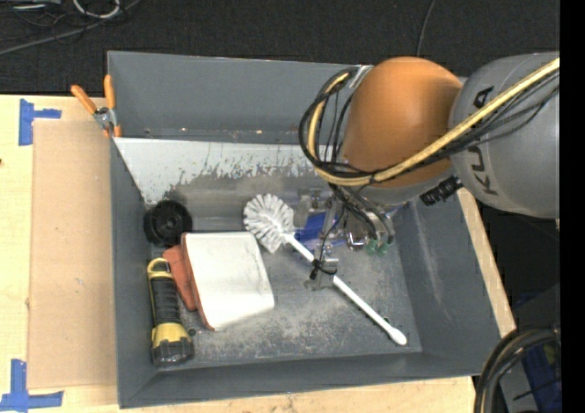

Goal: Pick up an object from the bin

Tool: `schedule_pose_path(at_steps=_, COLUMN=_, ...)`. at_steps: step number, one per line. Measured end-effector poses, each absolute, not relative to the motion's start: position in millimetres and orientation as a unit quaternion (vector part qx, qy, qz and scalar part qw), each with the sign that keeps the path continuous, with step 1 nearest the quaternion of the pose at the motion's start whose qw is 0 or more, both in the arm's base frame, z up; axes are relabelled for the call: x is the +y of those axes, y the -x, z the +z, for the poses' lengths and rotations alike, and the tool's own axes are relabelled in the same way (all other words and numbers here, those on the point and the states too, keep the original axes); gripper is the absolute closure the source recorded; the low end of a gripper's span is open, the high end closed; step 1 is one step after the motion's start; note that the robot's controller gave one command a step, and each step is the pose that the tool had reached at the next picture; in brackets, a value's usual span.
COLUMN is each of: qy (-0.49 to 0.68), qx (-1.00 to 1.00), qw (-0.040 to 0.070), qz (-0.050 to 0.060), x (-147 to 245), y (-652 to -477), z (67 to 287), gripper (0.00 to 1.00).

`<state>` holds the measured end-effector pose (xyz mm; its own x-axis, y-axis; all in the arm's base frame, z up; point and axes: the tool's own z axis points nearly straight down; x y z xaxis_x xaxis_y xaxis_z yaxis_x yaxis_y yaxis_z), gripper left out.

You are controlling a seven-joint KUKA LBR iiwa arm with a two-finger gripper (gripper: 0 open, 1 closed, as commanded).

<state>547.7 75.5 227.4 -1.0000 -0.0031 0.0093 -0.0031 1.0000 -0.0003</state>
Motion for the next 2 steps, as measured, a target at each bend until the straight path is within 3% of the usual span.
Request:
schedule_pose_path(at_steps=1, qy=0.000, qx=-1.000, qw=0.001, qz=0.000, x=74.9, y=-549.4, z=231.3, gripper=0.00)
schedule_pose_path(at_steps=2, qy=0.002, qx=-1.000, qw=-0.001, qz=0.000, x=35.6, y=-586.3, z=146.1, gripper=0.00)
